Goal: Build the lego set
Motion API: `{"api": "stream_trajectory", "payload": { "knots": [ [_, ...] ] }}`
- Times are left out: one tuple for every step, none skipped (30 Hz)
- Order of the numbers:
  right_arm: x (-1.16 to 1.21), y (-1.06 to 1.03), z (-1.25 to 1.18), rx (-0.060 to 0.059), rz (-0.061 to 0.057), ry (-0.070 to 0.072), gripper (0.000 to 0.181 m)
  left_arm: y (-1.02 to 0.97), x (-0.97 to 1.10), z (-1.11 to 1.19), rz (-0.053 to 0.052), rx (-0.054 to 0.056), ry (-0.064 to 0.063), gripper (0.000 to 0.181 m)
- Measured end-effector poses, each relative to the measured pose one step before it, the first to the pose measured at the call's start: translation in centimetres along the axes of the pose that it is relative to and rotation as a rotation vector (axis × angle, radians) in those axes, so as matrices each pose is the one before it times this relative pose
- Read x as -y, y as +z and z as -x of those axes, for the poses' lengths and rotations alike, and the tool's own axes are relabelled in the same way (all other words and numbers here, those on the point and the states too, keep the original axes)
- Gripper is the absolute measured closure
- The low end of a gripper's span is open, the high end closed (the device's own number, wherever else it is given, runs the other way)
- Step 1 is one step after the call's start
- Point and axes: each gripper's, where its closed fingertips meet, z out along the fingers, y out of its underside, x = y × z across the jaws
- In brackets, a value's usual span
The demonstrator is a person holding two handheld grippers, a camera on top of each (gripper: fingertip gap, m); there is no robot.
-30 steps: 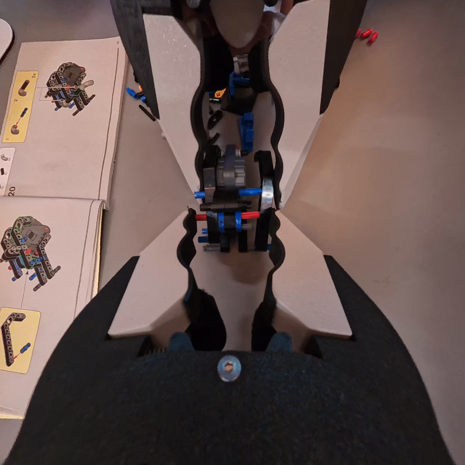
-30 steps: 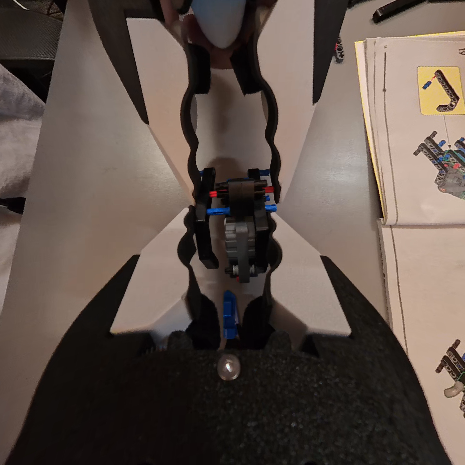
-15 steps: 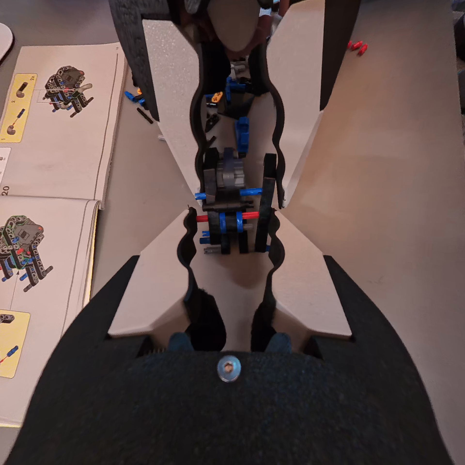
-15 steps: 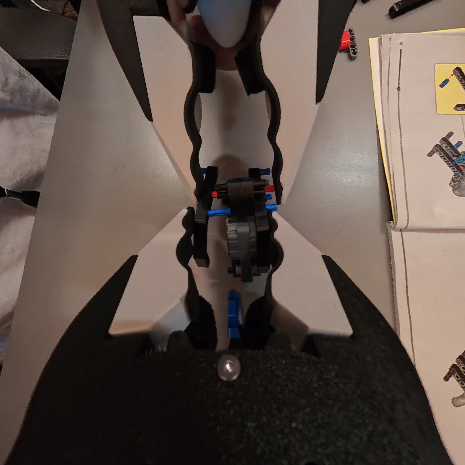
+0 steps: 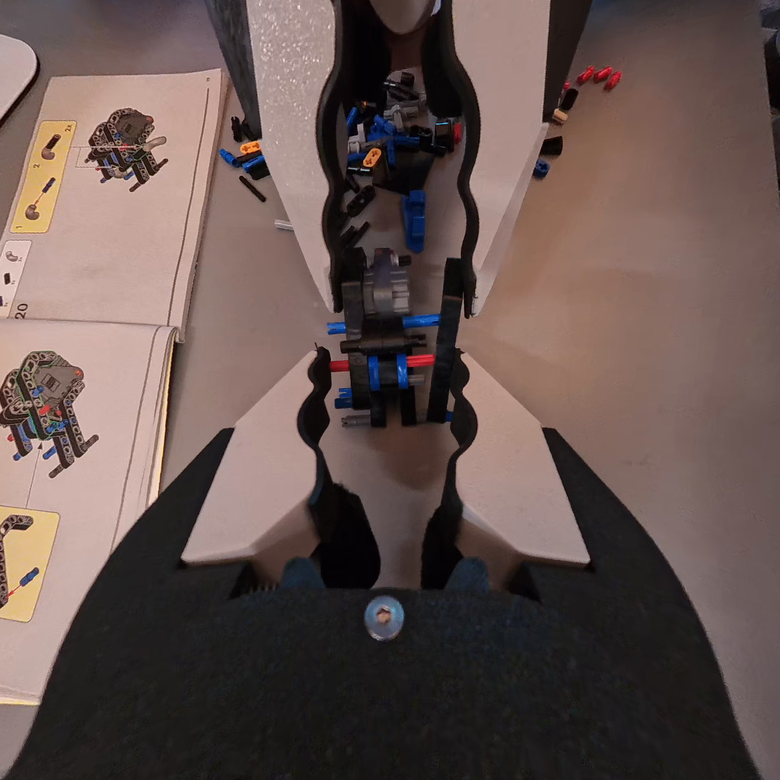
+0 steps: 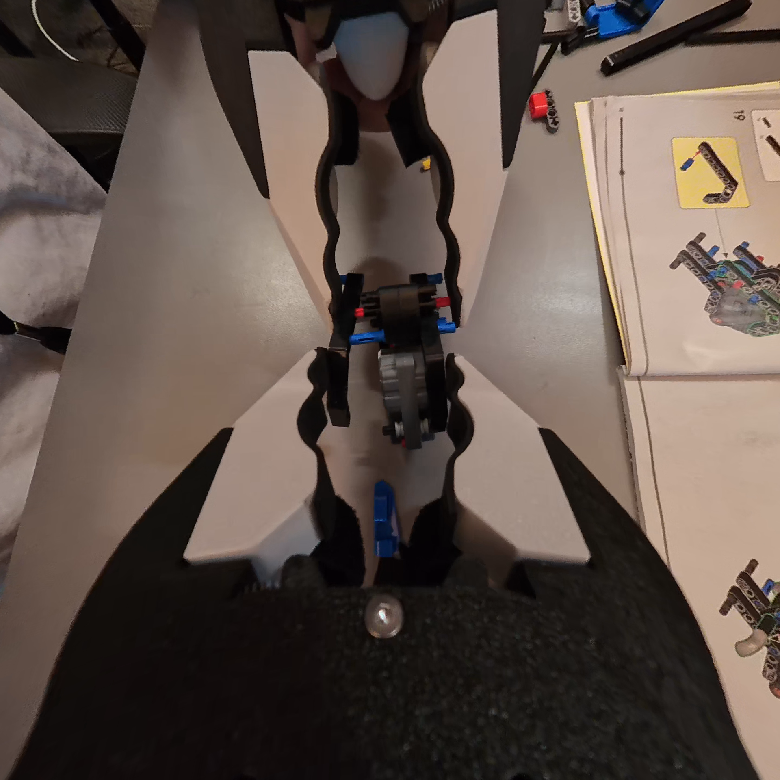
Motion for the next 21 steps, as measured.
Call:
{"api": "stream_trajectory", "payload": {
  "knots": [
    [0.045,-0.003,-0.011,-0.0004,-0.0011,-0.0048,0.127,-0.027,-0.013,0.000,-0.0001,-0.0005,-0.0033,0.126],
    [0.014,0.035,0.031,0.0041,0.0000,0.0054,0.127,-0.013,-0.015,-0.013,0.0002,-0.0010,-0.0015,0.126],
    [0.033,-0.001,0.015,0.0080,0.0008,0.0162,0.127,-0.019,-0.014,-0.006,0.0014,0.0009,0.0006,0.126],
    [-0.006,-0.008,0.000,0.0076,0.0037,0.0121,0.127,0.014,0.001,-0.027,0.0021,0.0009,0.0012,0.126],
    [-0.022,-0.035,0.009,0.0060,0.0028,0.0069,0.127,0.026,0.033,-0.045,0.0015,-0.0004,0.0014,0.126],
    [-0.012,-0.032,-0.010,0.0052,0.0028,0.0096,0.127,0.032,0.034,-0.004,0.0000,0.0017,0.0018,0.126],
    [-0.016,-0.033,-0.009,0.0021,0.0016,0.0063,0.130,0.053,0.042,0.010,-0.0024,0.0016,-0.0005,0.123],
    [0.003,-0.038,-0.044,-0.0014,-0.0026,-0.0053,0.136,0.109,0.101,-0.158,-0.0048,-0.0080,-0.0081,0.116],
    [-0.013,-0.028,0.000,0.0037,-0.0035,-0.0004,0.139,0.104,0.122,-0.124,-0.0045,-0.0036,-0.0076,0.112],
    [-0.038,-0.014,0.101,0.0106,-0.0012,0.0025,0.137,0.055,-0.010,0.043,0.0056,0.0091,0.0047,0.116],
    [0.025,0.044,-0.001,-0.0021,-0.0005,-0.0039,0.133,0.003,-0.124,0.157,0.0111,0.0189,0.0234,0.120],
    [-0.015,0.062,-0.106,-0.0151,0.0053,-0.0117,0.131,0.029,-0.113,0.186,0.0082,0.0153,0.0120,0.122],
    [-0.140,0.097,-0.026,-0.0113,0.0146,-0.0141,0.134,0.039,-0.090,0.098,0.0039,0.0039,0.0021,0.125],
    [-0.392,0.271,0.073,-0.0061,0.0299,-0.0163,0.144,0.057,0.050,-0.060,-0.0082,-0.0085,-0.0019,0.135],
    [-0.161,0.364,0.117,-0.0024,0.0119,-0.0105,0.145,0.148,0.096,-0.413,-0.0084,-0.0275,-0.0173,0.135],
    [-0.058,0.298,0.251,0.0091,0.0051,0.0001,0.145,0.096,0.046,-0.229,-0.0019,-0.0094,0.0025,0.135],
    [0.055,0.119,0.069,0.0019,-0.0049,-0.0013,0.146,-0.041,-0.040,0.057,0.0069,0.0130,0.0220,0.135],
    [0.010,0.012,-0.064,-0.0026,-0.0017,-0.0012,0.146,-0.047,-0.045,0.073,0.0076,0.0141,0.0156,0.135],
    [-0.068,-0.026,-0.073,-0.0024,0.0049,0.0015,0.146,0.009,-0.007,0.076,0.0006,0.0113,0.0059,0.135],
    [-0.062,-0.063,-0.098,-0.0048,0.0042,0.0016,0.145,0.038,0.022,0.056,-0.0051,0.0071,-0.0001,0.135],
    [0.007,-0.057,-0.015,0.0000,-0.0018,0.0010,0.146,0.013,0.018,-0.007,-0.0058,-0.0023,-0.0031,0.135]
  ]
}}
